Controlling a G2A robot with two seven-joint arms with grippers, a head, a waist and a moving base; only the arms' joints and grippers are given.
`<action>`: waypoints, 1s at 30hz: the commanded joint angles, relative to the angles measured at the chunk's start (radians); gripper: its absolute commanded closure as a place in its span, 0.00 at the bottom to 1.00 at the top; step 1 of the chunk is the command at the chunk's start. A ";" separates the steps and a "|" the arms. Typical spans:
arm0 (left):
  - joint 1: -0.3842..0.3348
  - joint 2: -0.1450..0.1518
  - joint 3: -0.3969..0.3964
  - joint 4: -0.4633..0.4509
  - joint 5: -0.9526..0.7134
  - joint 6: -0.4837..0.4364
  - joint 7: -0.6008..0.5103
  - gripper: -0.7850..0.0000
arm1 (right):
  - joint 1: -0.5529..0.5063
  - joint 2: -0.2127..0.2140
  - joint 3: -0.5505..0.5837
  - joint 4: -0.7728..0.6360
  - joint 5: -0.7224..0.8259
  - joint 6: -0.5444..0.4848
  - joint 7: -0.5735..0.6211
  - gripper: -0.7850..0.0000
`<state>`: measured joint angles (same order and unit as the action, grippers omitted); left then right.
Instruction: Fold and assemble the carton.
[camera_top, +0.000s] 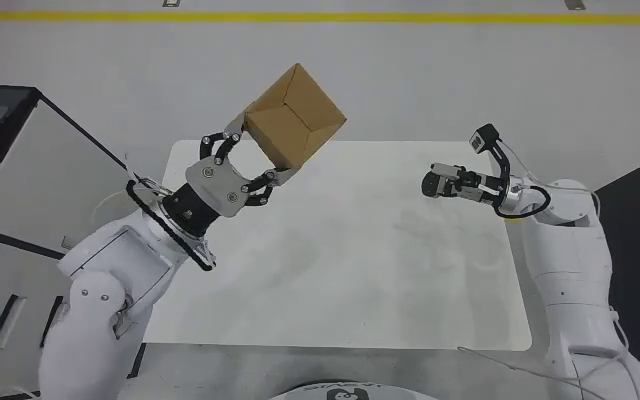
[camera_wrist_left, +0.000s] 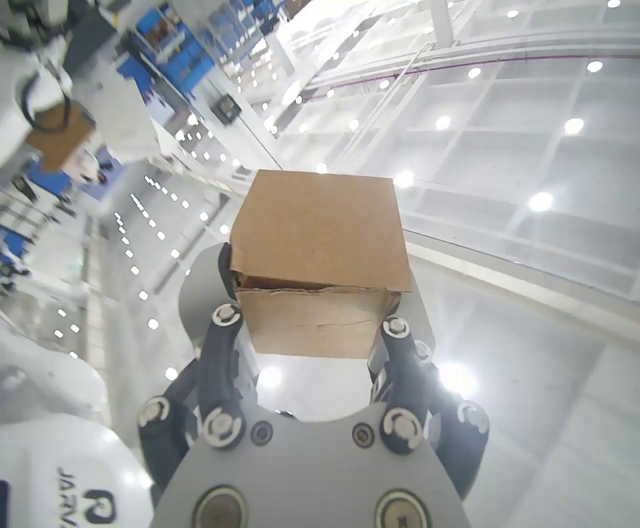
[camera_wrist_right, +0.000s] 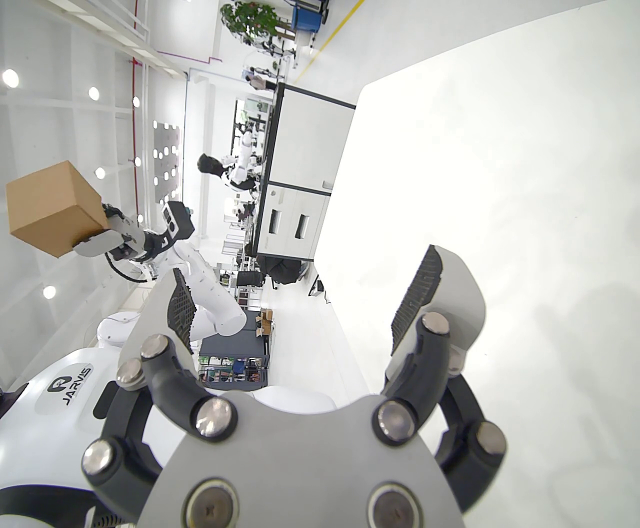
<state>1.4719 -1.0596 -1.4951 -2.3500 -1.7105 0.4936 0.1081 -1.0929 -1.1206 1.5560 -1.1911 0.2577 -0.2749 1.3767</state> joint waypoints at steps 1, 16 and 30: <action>0.001 0.000 0.000 0.000 -0.075 -0.002 0.000 1.00 | 0.000 0.000 0.000 0.000 0.000 0.000 0.000 0.00; -0.266 0.002 0.087 0.000 0.017 0.142 0.357 1.00 | 0.000 0.000 0.000 0.000 0.000 0.000 0.000 0.00; -0.330 -0.001 0.138 0.000 0.044 0.157 0.457 1.00 | 0.000 0.000 0.000 0.000 0.000 0.000 0.000 0.00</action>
<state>1.1404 -1.0616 -1.3613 -2.3500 -1.7012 0.6402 0.5615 -1.0929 -1.1206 1.5560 -1.1911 0.2577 -0.2749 1.3767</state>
